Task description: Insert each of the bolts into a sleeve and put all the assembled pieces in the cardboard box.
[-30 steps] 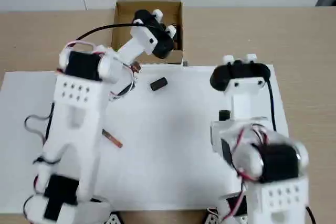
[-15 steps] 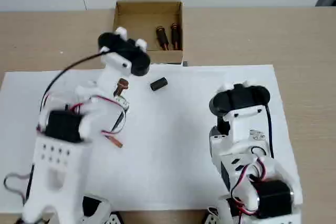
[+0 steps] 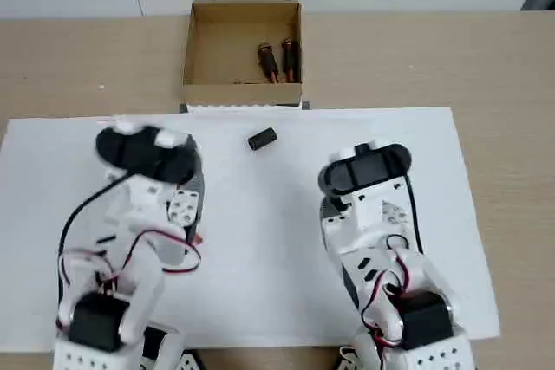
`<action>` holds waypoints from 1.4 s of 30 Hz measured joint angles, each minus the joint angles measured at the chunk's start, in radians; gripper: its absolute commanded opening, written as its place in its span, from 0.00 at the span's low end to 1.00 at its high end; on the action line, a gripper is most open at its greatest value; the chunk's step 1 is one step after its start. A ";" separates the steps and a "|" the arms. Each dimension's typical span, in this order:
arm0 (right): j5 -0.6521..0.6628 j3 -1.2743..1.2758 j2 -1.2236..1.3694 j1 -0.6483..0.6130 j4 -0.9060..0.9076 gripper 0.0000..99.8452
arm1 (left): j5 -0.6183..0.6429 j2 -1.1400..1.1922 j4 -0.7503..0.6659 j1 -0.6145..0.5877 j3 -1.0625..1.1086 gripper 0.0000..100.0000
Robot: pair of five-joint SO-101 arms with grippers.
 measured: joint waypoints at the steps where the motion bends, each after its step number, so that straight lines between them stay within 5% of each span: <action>1: 0.000 0.020 0.000 -0.012 -0.040 0.00 | 0.017 -0.035 -0.005 0.000 0.026 0.00; 12: 0.000 0.265 0.000 -0.163 -0.368 0.00 | 0.307 -0.319 -0.051 0.000 0.250 0.00; 26: 0.138 0.531 0.000 -0.321 -0.838 0.00 | 0.428 -0.367 -0.479 0.000 0.517 0.00; 33: 0.153 0.532 0.000 -0.345 -0.870 0.00 | 0.574 -0.367 -0.499 0.014 0.517 0.00; 42: 0.209 0.532 0.000 -0.345 -0.870 0.00 | 0.612 -0.367 -0.500 0.186 0.516 0.00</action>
